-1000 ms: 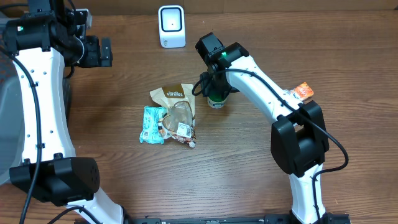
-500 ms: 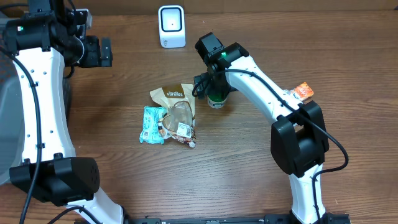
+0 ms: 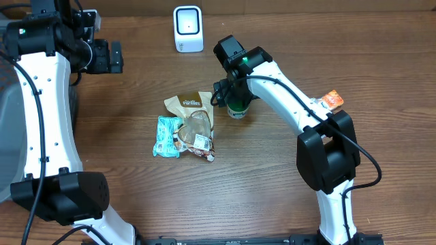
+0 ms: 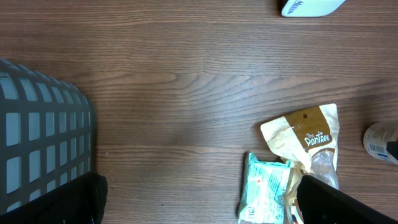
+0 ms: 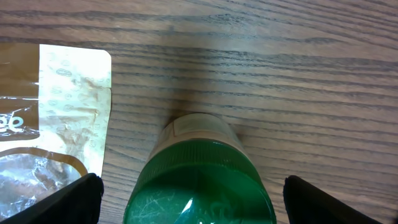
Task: Scan the item barcode
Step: 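Lower the right gripper over the green lid and grasp the jar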
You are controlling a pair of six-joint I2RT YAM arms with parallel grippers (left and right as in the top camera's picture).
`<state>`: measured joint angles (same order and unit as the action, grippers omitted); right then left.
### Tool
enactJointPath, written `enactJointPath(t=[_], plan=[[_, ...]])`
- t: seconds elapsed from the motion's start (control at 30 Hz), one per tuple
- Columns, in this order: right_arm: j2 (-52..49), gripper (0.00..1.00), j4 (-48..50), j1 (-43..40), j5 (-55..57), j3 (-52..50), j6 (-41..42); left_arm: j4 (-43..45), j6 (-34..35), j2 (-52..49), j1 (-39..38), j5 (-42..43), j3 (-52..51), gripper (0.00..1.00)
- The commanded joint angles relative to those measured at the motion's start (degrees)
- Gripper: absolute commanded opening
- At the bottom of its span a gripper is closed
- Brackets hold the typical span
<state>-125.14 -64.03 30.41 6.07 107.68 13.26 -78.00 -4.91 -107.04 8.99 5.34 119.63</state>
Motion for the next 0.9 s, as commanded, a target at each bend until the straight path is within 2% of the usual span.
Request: enactJointPath(t=[0.0, 0.37, 0.87], plan=[[-0.2, 0.90, 0.2, -0.2, 0.9, 1.3, -0.3, 0.1, -1.1, -0.5, 0.0, -0.2, 0.5, 1.00], [-0.2, 0.90, -6.4, -1.0, 2.0, 7.5, 0.0, 0.1, -1.1, -0.5, 0.0, -0.2, 0.5, 1.00], [-0.2, 0.91, -8.3, -1.4, 2.0, 8.0, 0.2, 0.0, -1.1, -0.5, 0.0, -0.2, 0.5, 1.00]])
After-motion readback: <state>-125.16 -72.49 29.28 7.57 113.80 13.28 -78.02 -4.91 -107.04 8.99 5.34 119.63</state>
